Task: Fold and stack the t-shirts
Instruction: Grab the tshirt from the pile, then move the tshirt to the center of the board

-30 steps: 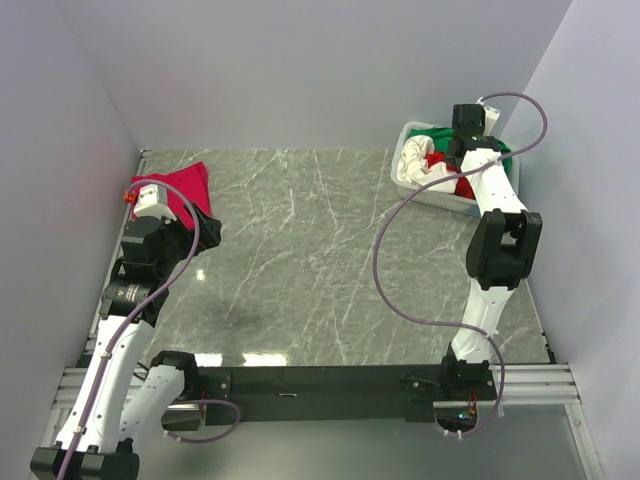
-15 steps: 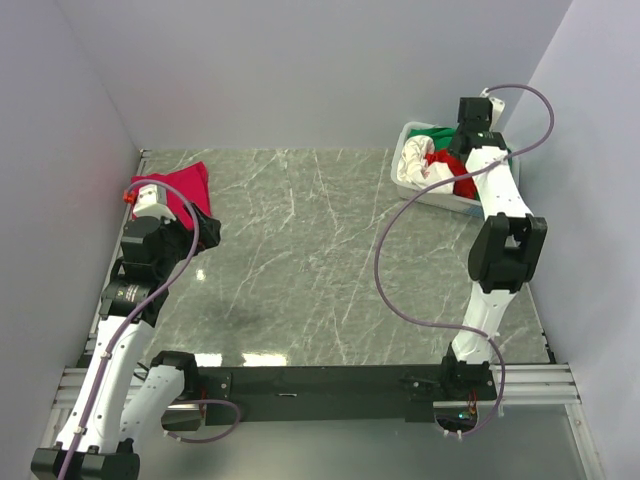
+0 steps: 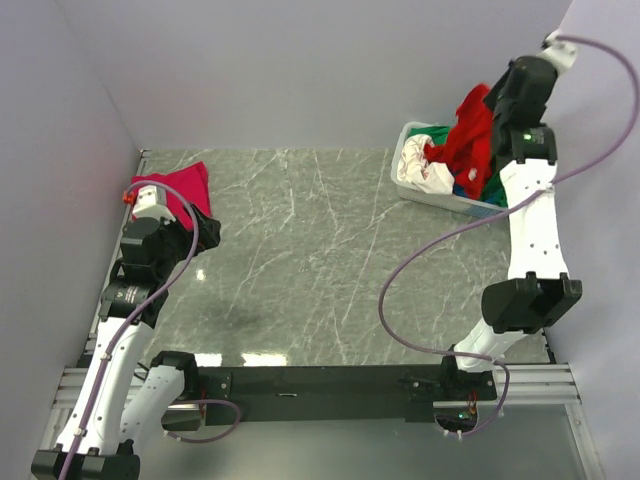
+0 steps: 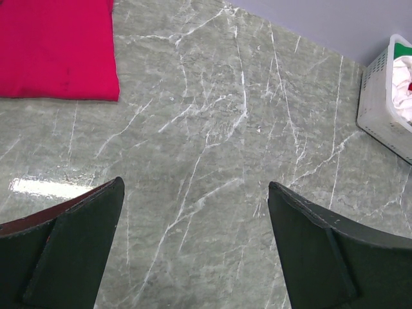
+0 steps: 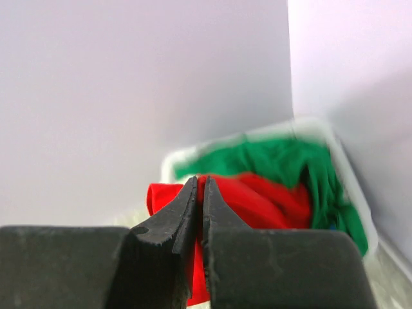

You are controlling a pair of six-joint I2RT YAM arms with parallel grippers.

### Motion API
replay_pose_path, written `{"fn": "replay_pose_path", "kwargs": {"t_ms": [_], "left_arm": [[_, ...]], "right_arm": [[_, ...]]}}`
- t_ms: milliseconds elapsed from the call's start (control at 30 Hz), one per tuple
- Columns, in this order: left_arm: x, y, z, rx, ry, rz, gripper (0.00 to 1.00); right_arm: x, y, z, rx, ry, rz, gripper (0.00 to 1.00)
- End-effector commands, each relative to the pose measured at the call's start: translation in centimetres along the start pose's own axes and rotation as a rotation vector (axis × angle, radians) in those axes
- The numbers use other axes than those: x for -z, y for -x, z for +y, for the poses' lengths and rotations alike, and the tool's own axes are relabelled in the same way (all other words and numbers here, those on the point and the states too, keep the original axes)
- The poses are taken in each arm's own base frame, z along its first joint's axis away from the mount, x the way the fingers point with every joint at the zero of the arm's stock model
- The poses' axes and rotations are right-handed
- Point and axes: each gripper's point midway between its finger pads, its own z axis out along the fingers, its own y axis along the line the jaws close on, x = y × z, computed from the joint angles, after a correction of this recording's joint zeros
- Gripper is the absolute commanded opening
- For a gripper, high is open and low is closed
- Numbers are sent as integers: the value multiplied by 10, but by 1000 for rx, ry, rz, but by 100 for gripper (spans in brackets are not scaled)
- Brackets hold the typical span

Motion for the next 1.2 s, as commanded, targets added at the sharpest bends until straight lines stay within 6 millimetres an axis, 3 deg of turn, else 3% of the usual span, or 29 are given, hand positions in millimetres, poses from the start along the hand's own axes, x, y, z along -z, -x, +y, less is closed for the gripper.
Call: {"fn": "replay_pose_path", "kwargs": {"t_ms": [0,67,200,300,367,400,467,500,633,767,867,900,967,1100,1133,1167], "left_arm": [[4,10,-5,-6,-27,-48,99],[4,11,-5,-6,-27,-50,99],[4,11,-5,-6,-27,-50,99],[4,11,-4,-6,-26,-50,99],[4,12,-5,-4,-29,-52,99],[4,11,-5,-5,-30,-52,99],[4,12,-5,-4,-28,-53,99],[4,12,-5,-4,-28,-53,99],[5,12,-5,-3,-29,-56,99],[6,12,-5,-3,-30,-57,99],[7,13,-6,-3,-34,-62,99],[7,13,-6,-1,-32,-63,99],[8,14,-6,-1,-34,-67,99],[9,16,-7,-1,-39,-75,99],[9,16,-7,0,-41,-76,99],[9,16,-7,-1,-41,-80,99]], "right_arm": [[27,94,19,-81,70,-226,0],[42,123,29,-99,118,-280,0],[68,160,39,-124,177,-365,0],[95,186,46,-137,240,-438,0],[107,191,51,-131,290,-454,0],[130,205,58,-142,361,-498,0],[147,211,67,-141,435,-531,0],[168,219,71,-138,493,-555,0],[223,239,84,-114,649,-623,0],[282,259,83,-107,747,-714,0],[309,259,83,-116,811,-729,0],[331,263,81,-129,849,-753,0],[356,257,83,-119,928,-756,0],[379,238,89,-148,1053,-696,0],[373,227,93,-151,1073,-655,0],[380,223,95,-167,1115,-635,0]]}}
